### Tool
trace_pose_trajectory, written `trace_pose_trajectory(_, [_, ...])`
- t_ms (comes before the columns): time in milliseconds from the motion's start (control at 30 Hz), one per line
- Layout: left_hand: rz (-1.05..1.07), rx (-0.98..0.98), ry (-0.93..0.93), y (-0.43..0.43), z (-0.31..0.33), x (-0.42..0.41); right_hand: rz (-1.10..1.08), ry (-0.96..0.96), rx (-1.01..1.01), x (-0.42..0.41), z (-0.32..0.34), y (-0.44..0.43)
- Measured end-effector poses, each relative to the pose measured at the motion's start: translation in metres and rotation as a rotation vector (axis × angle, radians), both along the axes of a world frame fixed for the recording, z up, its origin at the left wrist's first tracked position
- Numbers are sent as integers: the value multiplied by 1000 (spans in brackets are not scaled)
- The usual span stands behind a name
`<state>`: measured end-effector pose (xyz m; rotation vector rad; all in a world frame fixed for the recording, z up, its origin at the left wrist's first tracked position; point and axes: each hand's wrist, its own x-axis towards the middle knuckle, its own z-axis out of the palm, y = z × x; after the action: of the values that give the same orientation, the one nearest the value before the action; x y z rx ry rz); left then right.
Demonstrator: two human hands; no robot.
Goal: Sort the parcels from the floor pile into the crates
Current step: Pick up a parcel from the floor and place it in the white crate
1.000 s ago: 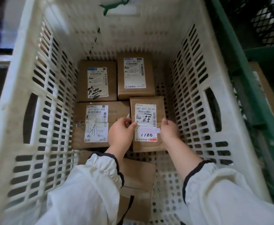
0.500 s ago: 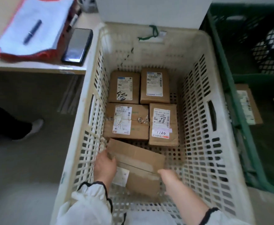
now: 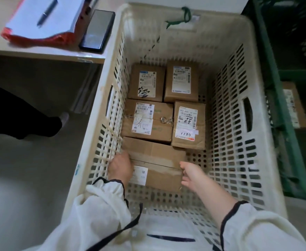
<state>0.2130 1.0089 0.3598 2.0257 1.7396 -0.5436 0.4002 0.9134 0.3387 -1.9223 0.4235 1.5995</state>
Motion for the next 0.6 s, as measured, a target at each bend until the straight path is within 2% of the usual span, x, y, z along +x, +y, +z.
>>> trace_pose_trajectory(200, [-113,6,148,-4,0,2,73,-37,83,-8,-3,-9])
trace_pose_trajectory(400, [-46,-2,137,-4,-1,6,62,-9,113,-11,5,-15])
trace_pose_trajectory(500, [-13,-45,90,-5,1,5,208,-21,108,-10,16,-13])
trace_pose_trajectory(600, [17,-119,2,-4,9,4,375,-117,73,-7,40,-7])
